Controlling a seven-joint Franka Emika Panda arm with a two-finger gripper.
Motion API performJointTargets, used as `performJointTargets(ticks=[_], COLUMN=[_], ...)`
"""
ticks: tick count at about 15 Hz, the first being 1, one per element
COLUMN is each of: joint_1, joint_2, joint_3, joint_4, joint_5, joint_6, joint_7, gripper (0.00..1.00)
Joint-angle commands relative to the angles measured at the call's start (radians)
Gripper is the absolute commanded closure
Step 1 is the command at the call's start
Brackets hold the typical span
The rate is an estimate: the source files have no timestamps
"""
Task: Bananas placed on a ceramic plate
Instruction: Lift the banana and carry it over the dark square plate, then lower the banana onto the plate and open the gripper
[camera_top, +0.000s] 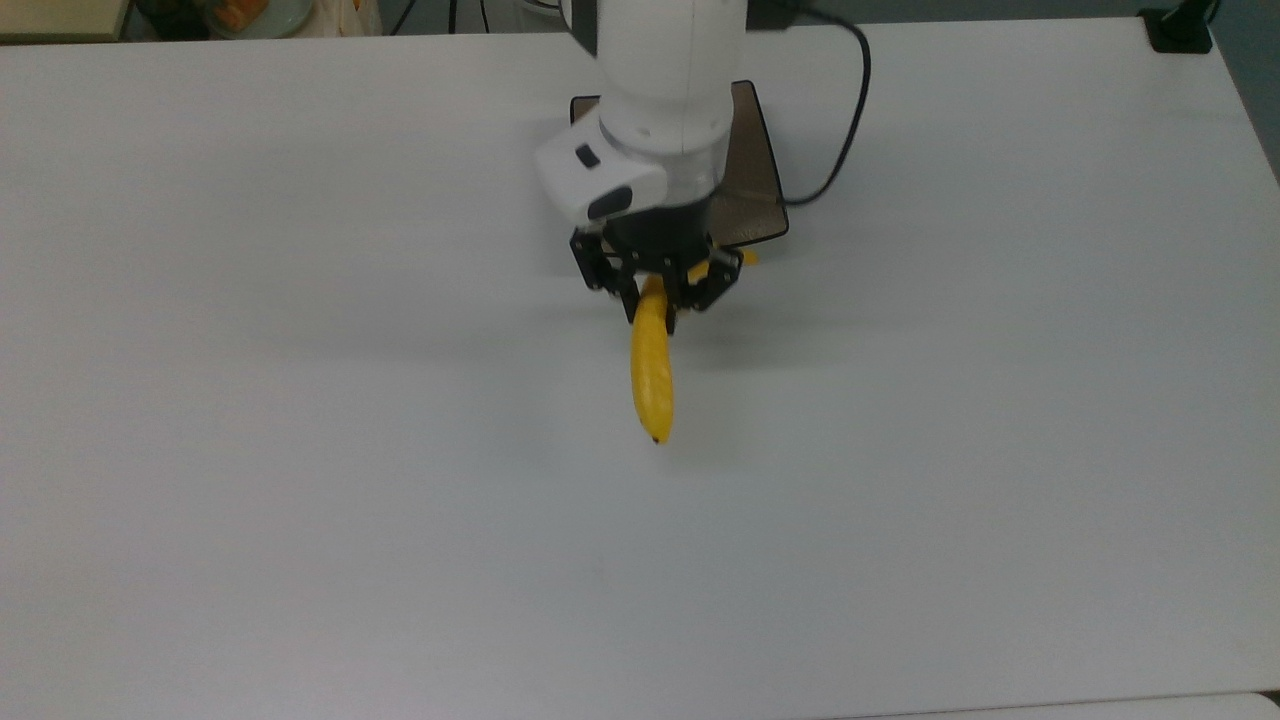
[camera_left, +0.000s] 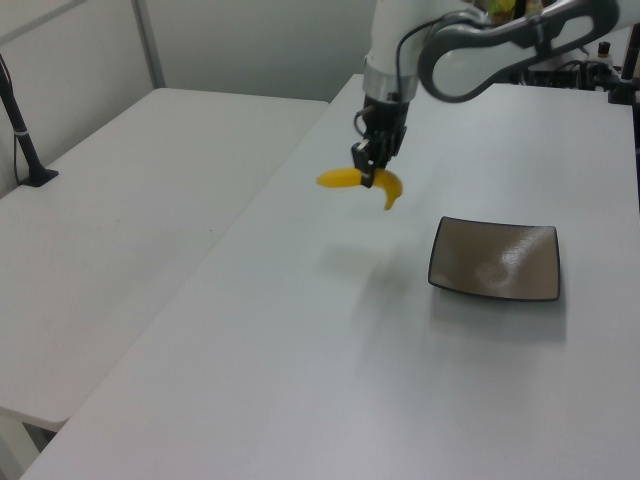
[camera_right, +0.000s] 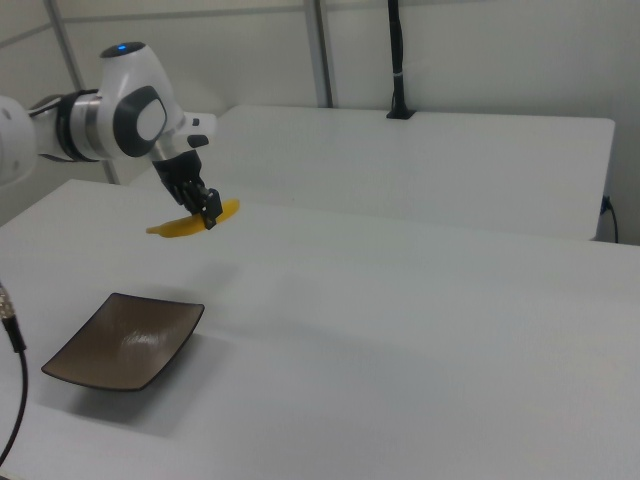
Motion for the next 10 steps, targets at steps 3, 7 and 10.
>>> performJointTargets(ticks=[3,7,10], joint_1=[-0.013,-0.013,-0.011], joint_2=[-0.285,-0.444,-0.449], joint_3=[0.004,-0.003,-0.003], joint_4=[-0.333,-0.507,-0.530], joint_5=[0.025,0.023,0.020], joint_6=[-0.007,-0.052,-0.095], joint_7=[-0.171,-0.277,-0.285], gripper=[0.81,0.80,0.74])
